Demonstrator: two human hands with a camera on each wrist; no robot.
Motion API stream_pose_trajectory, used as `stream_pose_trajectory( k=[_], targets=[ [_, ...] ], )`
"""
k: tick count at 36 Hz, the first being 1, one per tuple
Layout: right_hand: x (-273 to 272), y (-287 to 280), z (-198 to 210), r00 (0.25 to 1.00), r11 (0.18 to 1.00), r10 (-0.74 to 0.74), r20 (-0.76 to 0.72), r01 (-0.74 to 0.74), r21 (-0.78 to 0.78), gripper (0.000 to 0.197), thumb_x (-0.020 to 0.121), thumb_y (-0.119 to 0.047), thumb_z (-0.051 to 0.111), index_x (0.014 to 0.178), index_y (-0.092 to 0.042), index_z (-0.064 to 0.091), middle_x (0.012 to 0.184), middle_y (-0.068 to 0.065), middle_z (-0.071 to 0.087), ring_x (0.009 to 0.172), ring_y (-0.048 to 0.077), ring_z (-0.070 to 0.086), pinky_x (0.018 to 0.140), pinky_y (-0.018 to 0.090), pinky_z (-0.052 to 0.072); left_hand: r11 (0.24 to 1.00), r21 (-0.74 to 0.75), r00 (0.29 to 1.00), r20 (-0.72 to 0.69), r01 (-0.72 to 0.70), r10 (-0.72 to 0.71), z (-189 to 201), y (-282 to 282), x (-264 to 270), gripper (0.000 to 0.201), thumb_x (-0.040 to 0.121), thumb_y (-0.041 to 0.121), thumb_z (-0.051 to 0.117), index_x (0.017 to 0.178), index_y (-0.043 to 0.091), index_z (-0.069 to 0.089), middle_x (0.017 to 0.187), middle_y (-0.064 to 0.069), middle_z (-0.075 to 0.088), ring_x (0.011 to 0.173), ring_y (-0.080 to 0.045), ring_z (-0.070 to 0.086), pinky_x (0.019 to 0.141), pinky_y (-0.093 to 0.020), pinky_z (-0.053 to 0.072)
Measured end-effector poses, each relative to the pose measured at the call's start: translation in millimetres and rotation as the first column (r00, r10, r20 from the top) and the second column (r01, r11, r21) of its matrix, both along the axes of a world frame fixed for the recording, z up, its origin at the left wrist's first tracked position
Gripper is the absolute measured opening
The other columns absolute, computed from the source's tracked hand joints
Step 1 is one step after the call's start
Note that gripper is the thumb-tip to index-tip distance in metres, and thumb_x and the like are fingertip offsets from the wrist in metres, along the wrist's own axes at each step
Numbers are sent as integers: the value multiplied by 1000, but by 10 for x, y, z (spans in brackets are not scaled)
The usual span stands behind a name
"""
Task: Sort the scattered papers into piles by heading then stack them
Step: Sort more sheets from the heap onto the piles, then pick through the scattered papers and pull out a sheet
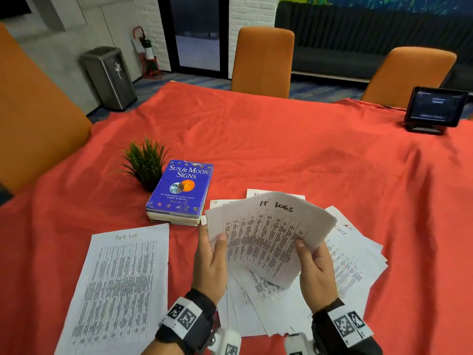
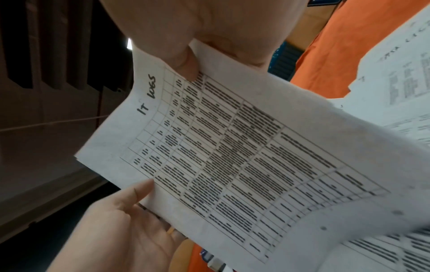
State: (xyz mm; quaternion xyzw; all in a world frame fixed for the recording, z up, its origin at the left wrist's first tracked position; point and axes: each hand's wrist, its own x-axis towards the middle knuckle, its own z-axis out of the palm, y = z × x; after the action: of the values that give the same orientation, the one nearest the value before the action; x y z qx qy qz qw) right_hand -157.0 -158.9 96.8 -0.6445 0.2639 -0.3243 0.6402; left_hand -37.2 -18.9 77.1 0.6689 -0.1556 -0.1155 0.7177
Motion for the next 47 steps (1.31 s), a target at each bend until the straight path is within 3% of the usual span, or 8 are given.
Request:
stream_pose_trajectory(
  k=[8,13,18,21,31,35,40,47],
  targets=[
    [80,-22,8,998,999,-32,-54,34,34,22,100,-11,43,109,-17,62,107,3,71,102,22,66,88,41,52,984,162,994,-91,80,-66,-298,114,85,28,101,15,46,126,26,52,125,12,63,119,0,57,108,-29,41],
    [174,-54,147,999,999,-33,-14,33,-29,11,98,-10,46,100,-12,57,95,4,67,86,19,63,79,39,51,980,197,998,-58,5,7,-106,415,440,30,99,8,47,125,22,54,117,10,65,105,7,61,95,-15,46],
    [199,-35,-9,988,1000,0,-153,2,15,11,96,-16,52,104,-23,56,99,7,67,87,20,67,78,38,52,902,430,972,-223,36,68,-235,1165,931,26,98,23,50,120,32,61,114,11,67,110,-11,61,103,-41,43],
    [130,-28,-245,968,999,33,-250,-26,32,12,96,-17,51,106,-23,55,101,9,66,88,22,66,74,38,52,874,486,937,-317,25,149,-423,1691,1165,23,94,16,55,112,25,66,117,3,69,112,-18,61,106,-41,41],
    [-189,-31,-910,847,999,29,-531,-14,33,12,96,-17,52,103,-26,57,101,10,67,85,22,67,71,39,52,480,868,943,-257,128,213,-933,2850,1476,36,92,36,60,111,6,69,113,-11,68,96,-20,57,78,-27,40],
    [-255,-15,-921,838,999,19,-545,11,52,15,97,-17,50,110,-18,57,100,12,66,87,24,64,71,37,50,483,869,921,-270,107,281,-1049,2967,1571,16,92,9,58,98,1,70,108,-21,70,101,-32,63,83,-35,46],
    [-288,-9,-889,835,998,-5,-551,42,55,16,97,-16,49,110,-17,57,100,12,66,88,24,64,72,38,50,480,873,912,-266,90,313,-1134,2929,1656,25,93,7,55,111,-7,65,114,-27,65,99,-33,61,82,-33,44],
    [-307,-34,-861,823,997,-15,-568,56,56,17,96,-16,50,112,-17,56,101,10,66,89,22,64,71,38,49,485,866,904,-301,124,305,-1078,2775,1654,17,93,7,52,90,2,68,93,-17,70,85,-27,61,65,-28,40]
  ],
)
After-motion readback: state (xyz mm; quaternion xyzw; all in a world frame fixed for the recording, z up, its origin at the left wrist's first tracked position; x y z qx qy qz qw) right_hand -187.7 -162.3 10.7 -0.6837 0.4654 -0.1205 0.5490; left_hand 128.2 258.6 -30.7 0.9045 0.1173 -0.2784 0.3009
